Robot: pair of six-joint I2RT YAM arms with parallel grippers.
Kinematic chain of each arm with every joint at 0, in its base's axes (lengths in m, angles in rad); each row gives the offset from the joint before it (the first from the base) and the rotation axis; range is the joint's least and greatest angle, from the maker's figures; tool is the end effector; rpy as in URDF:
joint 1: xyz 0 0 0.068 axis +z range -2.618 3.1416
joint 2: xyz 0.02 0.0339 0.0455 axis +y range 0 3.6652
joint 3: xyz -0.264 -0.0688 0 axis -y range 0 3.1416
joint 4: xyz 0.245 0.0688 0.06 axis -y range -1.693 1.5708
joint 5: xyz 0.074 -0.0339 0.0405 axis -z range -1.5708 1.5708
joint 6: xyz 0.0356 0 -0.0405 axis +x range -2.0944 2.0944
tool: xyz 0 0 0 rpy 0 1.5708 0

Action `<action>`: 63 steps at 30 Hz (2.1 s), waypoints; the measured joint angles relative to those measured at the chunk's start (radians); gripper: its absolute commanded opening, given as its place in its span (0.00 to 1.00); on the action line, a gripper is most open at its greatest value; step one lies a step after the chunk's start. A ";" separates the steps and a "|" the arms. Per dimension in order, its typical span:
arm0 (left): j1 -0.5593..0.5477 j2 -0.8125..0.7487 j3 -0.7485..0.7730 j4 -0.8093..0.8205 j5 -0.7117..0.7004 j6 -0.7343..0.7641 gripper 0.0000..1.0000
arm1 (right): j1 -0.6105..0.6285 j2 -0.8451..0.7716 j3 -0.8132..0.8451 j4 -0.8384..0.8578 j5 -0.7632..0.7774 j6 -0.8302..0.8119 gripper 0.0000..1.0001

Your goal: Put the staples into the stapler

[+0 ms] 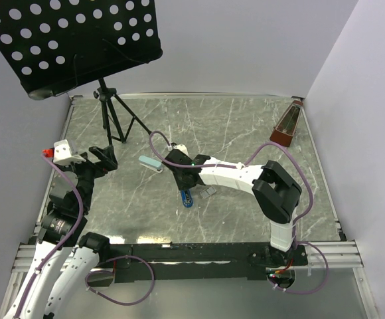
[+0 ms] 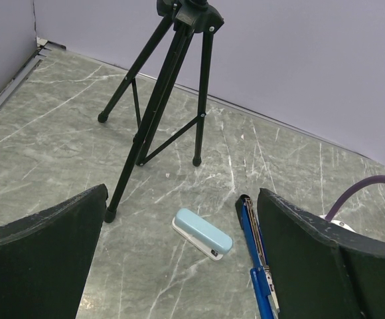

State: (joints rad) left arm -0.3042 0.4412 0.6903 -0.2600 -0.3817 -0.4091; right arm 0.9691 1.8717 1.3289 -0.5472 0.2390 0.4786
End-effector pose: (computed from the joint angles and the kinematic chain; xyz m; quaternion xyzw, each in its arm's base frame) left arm 0.1098 -0.0206 0.3436 -0.1698 0.6901 -0.1147 0.6941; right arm 0.2273 0.3161 0.1942 -0.2066 0.9424 0.0698 0.2538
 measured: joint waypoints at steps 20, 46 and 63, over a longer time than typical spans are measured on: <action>0.000 0.000 0.000 0.000 0.000 0.000 1.00 | 0.000 0.008 0.013 -0.013 0.000 0.004 0.15; 0.000 0.000 0.000 0.000 0.000 0.000 0.99 | 0.000 0.033 0.094 -0.085 -0.029 0.026 0.15; 0.000 0.001 0.000 0.000 0.000 0.000 0.99 | 0.000 0.041 0.093 -0.127 0.007 0.026 0.15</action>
State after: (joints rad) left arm -0.3042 0.4423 0.6903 -0.2596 -0.3813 -0.4095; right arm 0.9691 1.9125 1.4223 -0.6743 0.2462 0.5045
